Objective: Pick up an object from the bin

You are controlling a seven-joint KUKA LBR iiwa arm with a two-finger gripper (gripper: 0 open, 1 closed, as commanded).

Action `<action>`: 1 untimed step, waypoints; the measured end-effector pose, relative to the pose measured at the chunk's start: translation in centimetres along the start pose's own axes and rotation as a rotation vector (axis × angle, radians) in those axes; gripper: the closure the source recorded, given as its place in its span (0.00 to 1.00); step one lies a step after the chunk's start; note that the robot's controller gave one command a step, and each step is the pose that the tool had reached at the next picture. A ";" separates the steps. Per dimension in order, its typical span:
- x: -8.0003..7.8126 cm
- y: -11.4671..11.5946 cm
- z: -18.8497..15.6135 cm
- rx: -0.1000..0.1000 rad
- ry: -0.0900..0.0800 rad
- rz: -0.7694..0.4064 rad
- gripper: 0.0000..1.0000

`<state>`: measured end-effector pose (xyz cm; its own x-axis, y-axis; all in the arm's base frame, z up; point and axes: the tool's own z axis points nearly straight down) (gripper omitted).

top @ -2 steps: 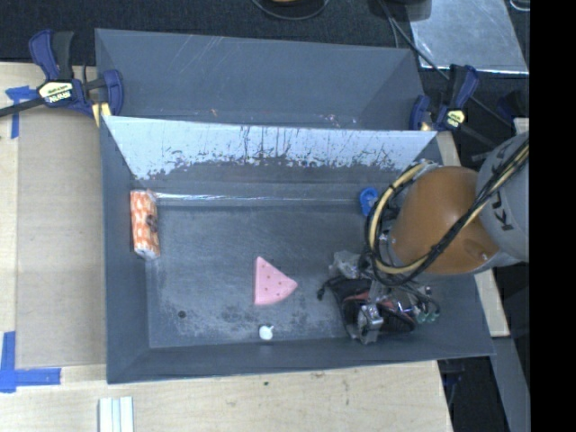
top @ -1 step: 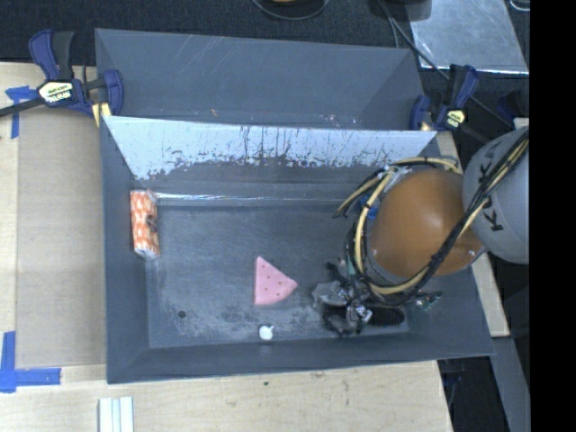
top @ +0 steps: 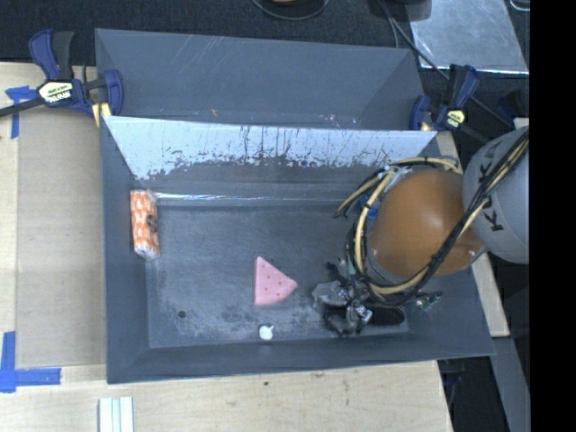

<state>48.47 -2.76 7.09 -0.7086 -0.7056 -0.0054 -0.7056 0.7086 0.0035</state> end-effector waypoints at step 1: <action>0.1 0.1 -0.5 -0.005 0.004 0.002 1.00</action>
Offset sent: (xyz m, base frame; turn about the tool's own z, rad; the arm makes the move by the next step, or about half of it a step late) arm 0.0003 0.0000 0.0601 0.0000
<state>48.30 -2.74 7.64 -0.7098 -0.7044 -0.0011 -0.7043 0.7098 0.0085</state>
